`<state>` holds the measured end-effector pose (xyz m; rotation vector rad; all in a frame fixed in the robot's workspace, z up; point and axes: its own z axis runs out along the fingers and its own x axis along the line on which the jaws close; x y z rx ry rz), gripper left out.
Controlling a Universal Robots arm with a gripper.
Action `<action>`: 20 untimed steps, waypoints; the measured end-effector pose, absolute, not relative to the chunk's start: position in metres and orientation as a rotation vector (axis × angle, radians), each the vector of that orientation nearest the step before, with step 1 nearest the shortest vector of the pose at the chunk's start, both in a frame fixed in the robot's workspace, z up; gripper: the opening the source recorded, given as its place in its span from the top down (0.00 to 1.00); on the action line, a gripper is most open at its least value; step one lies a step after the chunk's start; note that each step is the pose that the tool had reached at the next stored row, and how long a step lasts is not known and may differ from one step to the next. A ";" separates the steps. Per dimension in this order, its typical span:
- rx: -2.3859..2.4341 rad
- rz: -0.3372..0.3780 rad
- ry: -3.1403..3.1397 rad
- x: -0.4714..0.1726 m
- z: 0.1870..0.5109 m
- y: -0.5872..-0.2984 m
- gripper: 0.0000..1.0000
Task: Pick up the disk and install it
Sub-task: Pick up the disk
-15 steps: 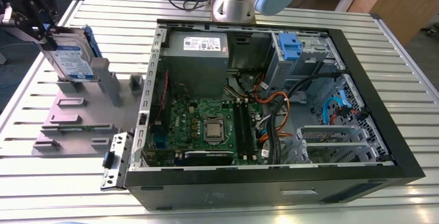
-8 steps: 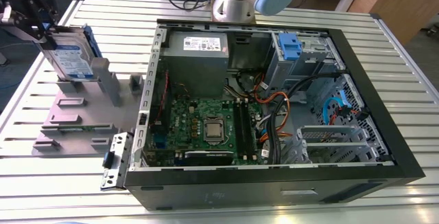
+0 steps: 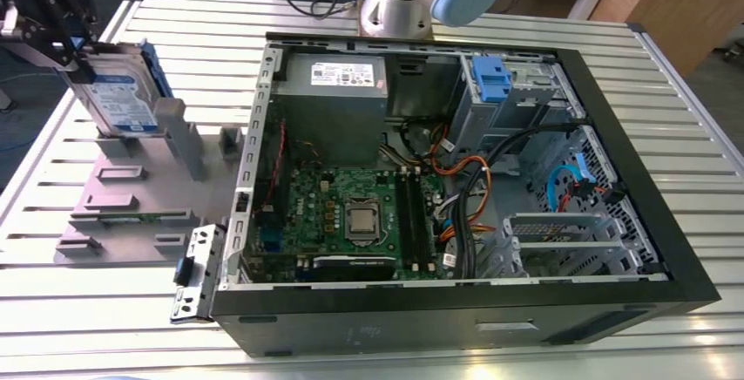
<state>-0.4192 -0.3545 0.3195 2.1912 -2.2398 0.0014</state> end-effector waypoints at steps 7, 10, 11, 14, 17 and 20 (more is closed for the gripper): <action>2.191 0.001 -2.240 -0.419 0.322 -0.355 0.63; 2.191 0.001 -2.240 -0.419 0.323 -0.355 0.63; 2.191 0.001 -2.240 -0.419 0.323 -0.355 0.63; 2.191 0.001 -2.240 -0.419 0.324 -0.355 0.63; 2.191 0.001 -2.240 -0.419 0.326 -0.355 0.63; 2.191 0.001 -2.240 -0.419 0.327 -0.355 0.63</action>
